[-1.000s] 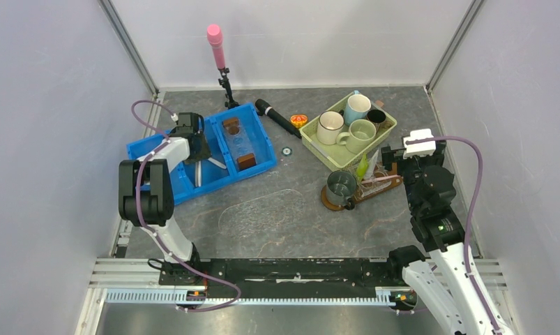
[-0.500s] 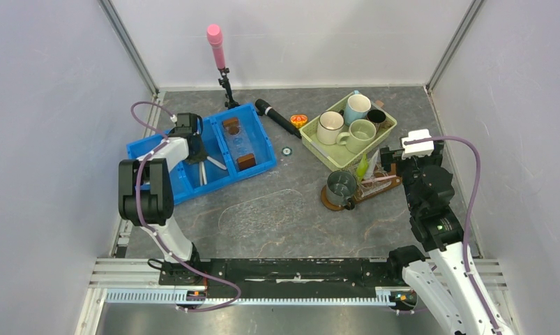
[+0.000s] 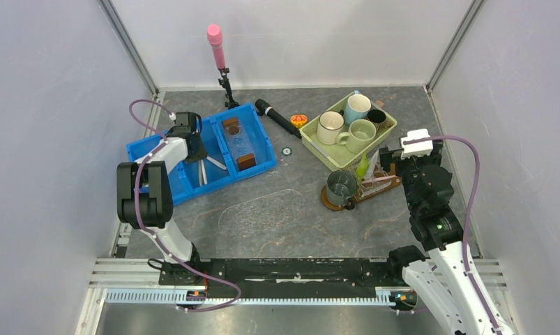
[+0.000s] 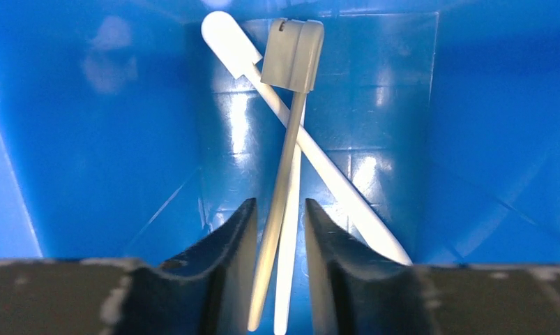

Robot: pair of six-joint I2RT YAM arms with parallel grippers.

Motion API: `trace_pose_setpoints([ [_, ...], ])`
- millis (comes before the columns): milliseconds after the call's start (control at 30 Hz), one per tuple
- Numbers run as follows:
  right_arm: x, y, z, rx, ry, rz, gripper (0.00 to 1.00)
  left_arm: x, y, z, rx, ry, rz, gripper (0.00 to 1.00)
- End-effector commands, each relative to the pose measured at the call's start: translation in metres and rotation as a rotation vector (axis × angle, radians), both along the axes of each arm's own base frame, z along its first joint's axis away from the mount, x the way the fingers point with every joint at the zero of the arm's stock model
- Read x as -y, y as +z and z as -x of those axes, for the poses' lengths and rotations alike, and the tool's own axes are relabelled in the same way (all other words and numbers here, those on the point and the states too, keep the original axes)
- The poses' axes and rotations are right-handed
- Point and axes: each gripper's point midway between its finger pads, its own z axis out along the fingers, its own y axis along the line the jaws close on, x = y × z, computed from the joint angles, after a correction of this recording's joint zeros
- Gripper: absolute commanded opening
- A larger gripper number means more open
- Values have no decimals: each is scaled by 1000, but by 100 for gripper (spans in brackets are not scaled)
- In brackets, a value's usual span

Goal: Prepare toiletry sets of a toothbrush and toothpaste on the tray

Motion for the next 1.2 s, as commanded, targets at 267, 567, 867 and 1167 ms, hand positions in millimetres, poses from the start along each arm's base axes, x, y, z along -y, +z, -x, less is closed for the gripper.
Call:
trace_pose_setpoints([
  [267,-5,13,0,46,24,-18,98,-7,-5,-9,1,-12,-31,38],
  [567,-5,12,1,46,24,-17,98,-2,-8,-8,-8,-31,-11,17],
  [867,-7,13,-1,43,33,-19,98,-6,41,-6,79,-41,-41,5],
  [1167,-12,21,-1,49,59,-33,98,13,76,-6,191,-95,37,2],
])
